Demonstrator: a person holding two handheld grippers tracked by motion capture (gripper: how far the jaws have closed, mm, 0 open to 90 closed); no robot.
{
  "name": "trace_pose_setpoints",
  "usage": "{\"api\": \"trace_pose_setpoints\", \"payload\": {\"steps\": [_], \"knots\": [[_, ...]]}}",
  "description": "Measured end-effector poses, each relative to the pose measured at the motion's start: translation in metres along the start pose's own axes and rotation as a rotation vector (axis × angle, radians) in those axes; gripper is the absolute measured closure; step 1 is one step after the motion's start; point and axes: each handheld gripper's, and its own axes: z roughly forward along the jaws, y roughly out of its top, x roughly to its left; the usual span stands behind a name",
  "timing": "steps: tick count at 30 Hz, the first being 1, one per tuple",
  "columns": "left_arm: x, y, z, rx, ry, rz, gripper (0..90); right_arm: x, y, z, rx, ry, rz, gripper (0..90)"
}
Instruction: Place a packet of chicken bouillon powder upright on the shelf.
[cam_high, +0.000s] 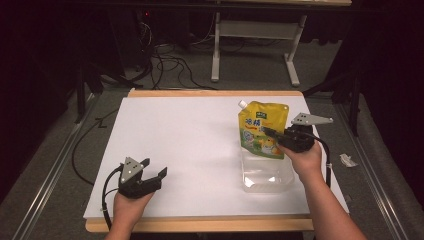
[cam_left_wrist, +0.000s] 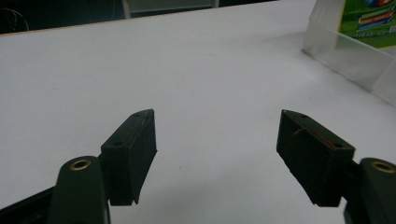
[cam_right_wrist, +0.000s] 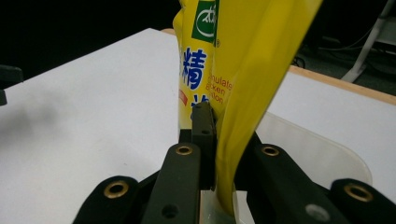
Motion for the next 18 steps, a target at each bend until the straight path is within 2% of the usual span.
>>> {"api": "trace_pose_setpoints", "payload": {"steps": [4, 5, 11, 18], "knots": [[0.0, 0.0, 0.001, 0.004, -0.001, -0.001, 28.9, 0.001, -0.005, 0.004, 0.017, -0.007, -0.003, 85.8], [0.0, 0.0, 0.001, 0.005, -0.001, -0.002, 28.9, 0.0, -0.006, 0.004, 0.008, -0.007, 0.003, 85.7], [0.0, -0.001, 0.001, 0.006, -0.004, -0.003, 29.0, -0.008, -0.021, -0.002, 0.01, -0.016, 0.065, 84.1], [-0.004, -0.001, 0.003, 0.017, -0.018, 0.005, 29.0, -0.007, -0.037, -0.009, 0.025, -0.027, 0.066, 83.2]]}}
